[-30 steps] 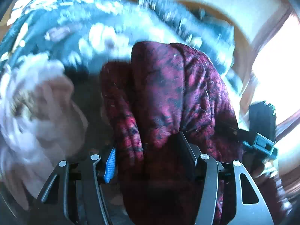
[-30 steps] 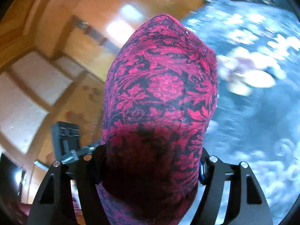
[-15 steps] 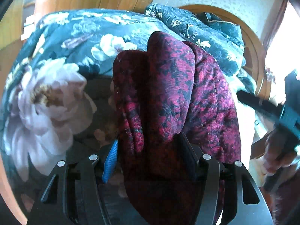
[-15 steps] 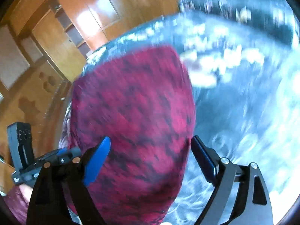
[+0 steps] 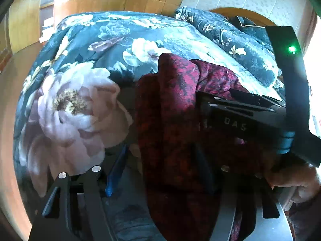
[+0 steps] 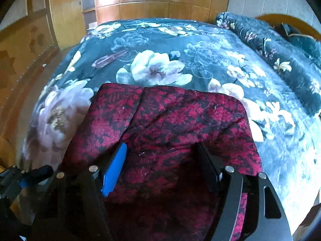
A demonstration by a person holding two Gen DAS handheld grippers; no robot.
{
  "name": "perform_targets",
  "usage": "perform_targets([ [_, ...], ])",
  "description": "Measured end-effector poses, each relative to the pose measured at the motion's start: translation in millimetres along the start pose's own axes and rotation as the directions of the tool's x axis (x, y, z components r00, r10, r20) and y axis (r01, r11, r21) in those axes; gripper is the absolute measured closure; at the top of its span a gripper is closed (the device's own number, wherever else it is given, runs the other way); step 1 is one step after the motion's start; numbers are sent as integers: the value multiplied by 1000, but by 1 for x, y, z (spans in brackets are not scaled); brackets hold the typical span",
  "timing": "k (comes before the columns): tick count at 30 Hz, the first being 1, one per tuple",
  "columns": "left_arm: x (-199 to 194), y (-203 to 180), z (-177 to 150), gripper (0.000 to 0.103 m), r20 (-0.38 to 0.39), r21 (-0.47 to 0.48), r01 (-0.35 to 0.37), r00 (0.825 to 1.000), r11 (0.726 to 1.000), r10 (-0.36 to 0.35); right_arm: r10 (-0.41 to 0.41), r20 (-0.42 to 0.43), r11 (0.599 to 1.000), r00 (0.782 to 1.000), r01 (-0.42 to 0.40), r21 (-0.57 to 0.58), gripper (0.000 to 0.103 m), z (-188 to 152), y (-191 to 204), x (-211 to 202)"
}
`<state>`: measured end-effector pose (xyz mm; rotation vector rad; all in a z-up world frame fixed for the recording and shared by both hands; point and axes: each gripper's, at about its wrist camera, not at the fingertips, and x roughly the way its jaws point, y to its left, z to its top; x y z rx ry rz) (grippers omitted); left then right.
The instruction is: Fold small clothes
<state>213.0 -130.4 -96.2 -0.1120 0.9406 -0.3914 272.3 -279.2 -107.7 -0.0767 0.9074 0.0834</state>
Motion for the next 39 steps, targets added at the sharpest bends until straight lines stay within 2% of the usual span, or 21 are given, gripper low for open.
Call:
perform_targets([
  [2, -8, -4, -2, 35, 13, -2, -4, 1000, 1000, 4, 0, 10, 1000, 1000, 0, 7, 31, 1, -3, -11],
  [4, -15, -8, -4, 26, 27, -6, -26, 999, 1000, 26, 6, 34, 1000, 999, -7, 29, 30, 4, -7, -30],
  [9, -31, -16, -8, 25, 50, 4, -44, 998, 999, 44, 39, 81, 993, 996, -48, 104, 17, 0, -20, -68],
  [16, -56, -25, -15, 23, 99, 30, -75, 993, 997, 72, 34, 158, 969, 987, -72, 237, 14, -23, -38, -118],
  [21, -83, -27, -23, 19, 152, 37, -95, 984, 995, 89, 22, 182, 950, 983, -77, 303, 12, -49, -41, -150],
  [23, -94, -26, -27, 19, 170, 37, -111, 980, 993, 103, 0, 178, 941, 984, -60, 332, 12, -63, -38, -163],
  [25, -106, -23, -34, 12, 169, 35, -109, 980, 993, 102, -25, 176, 936, 984, -39, 350, 10, -77, -32, -174],
  [26, -110, -23, -37, 12, 173, 34, -108, 980, 994, 101, -39, 175, 934, 984, -26, 355, 9, -83, -30, -178],
  [29, -127, -22, -50, 4, 197, 29, -137, 972, 990, 129, -82, 162, 932, 983, 18, 361, 4, -108, -16, -193],
  [35, -159, -22, -81, 4, 223, 31, -174, 961, 984, 163, -132, 136, 924, 982, 72, 376, 2, -143, 2, -215],
  [39, -177, -21, -97, 4, 259, 31, -188, 950, 982, 174, -181, 149, 922, 972, 115, 370, 2, -157, 13, -232],
])
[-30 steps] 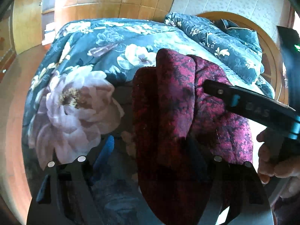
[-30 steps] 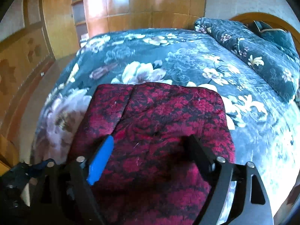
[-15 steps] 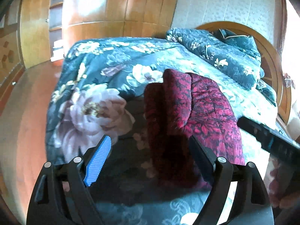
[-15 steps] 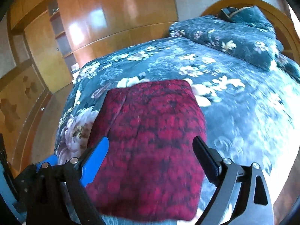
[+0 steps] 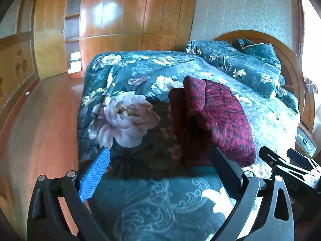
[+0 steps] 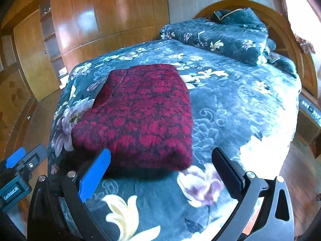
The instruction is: Fold small clothes
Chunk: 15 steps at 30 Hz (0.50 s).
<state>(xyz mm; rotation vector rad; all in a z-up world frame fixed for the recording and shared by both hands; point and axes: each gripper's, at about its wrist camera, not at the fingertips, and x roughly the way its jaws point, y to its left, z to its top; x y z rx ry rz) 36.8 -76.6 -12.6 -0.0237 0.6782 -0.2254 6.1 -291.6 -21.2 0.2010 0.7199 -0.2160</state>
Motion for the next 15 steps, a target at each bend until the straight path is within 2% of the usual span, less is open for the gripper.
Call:
perform_targets([
  [9, -26, -1, -6, 4, 49, 25, -76, 996, 997, 75, -16, 30, 1000, 999, 16, 6, 2, -20, 3, -22],
  [15, -32, -3, -6, 4, 71, 35, -84, 994, 996, 81, -5, 39, 1000, 999, 5, 0, 2, -25, 9, -29],
])
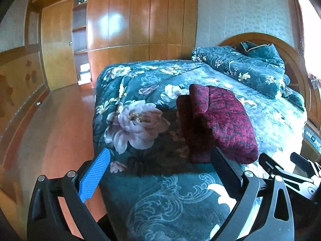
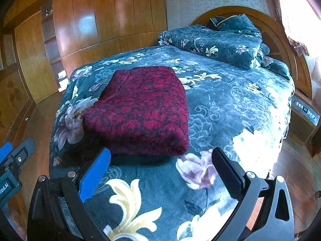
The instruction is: Fold small clothes
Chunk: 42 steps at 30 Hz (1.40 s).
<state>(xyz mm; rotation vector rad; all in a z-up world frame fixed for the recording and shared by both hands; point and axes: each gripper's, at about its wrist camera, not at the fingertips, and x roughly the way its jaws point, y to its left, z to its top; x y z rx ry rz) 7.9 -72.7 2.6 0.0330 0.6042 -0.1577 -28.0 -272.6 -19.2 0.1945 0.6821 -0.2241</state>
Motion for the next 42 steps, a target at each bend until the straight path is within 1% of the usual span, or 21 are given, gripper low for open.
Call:
perform_targets([
  [9, -2, -1, 0, 4, 4, -1, 1, 1000, 1000, -1, 17, 6, 1000, 1000, -17, 9, 2, 0, 3, -3],
  [31, -3, 2, 2, 4, 7, -5, -7, 1000, 1000, 7, 17, 9, 1000, 1000, -17, 8, 2, -2, 6, -4],
  [42, -7, 4, 2, 4, 21, 1, -11, 1000, 1000, 11, 22, 5, 1000, 1000, -22, 6, 2, -3, 7, -3],
])
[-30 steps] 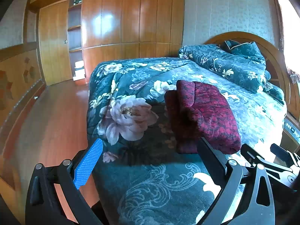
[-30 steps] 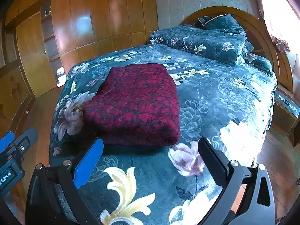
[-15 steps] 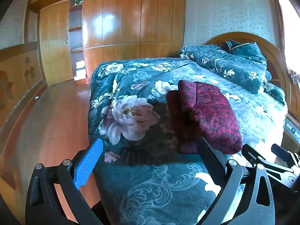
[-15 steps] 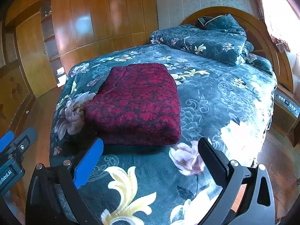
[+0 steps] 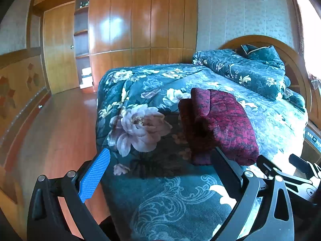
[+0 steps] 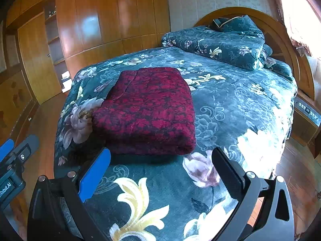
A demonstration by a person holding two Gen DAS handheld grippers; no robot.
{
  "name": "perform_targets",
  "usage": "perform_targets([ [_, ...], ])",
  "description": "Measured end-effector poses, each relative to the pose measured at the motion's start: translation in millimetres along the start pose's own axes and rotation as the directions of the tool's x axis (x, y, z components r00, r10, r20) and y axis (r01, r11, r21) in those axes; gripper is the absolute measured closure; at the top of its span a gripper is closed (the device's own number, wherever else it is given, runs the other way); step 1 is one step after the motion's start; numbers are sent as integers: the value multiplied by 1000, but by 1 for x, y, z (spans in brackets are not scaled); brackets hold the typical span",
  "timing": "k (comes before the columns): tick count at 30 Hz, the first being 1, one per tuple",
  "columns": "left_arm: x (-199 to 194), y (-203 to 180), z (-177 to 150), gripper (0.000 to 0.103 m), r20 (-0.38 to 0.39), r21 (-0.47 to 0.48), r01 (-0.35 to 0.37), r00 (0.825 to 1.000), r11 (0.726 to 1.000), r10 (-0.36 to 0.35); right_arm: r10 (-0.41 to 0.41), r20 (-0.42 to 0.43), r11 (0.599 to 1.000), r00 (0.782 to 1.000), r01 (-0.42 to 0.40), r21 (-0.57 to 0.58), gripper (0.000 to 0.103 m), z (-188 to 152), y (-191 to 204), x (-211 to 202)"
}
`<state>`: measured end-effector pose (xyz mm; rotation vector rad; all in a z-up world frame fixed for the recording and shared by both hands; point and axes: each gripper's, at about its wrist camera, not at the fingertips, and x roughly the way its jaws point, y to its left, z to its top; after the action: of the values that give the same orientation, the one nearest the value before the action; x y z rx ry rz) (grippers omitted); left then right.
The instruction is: Fold small clothes
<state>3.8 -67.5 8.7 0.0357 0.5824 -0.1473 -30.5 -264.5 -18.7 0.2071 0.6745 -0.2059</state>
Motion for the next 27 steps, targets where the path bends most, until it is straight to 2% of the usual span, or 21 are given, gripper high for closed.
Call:
perform_targets([
  [21, -1, -1, -4, 4, 12, 7, -21, 1000, 1000, 21, 5, -10, 1000, 1000, -5, -9, 2, -1, 3, 5],
  [27, 8, 0, -5, 4, -27, -1, -9, 1000, 1000, 9, 7, -10, 1000, 1000, -7, 3, 2, -1, 1, 6],
])
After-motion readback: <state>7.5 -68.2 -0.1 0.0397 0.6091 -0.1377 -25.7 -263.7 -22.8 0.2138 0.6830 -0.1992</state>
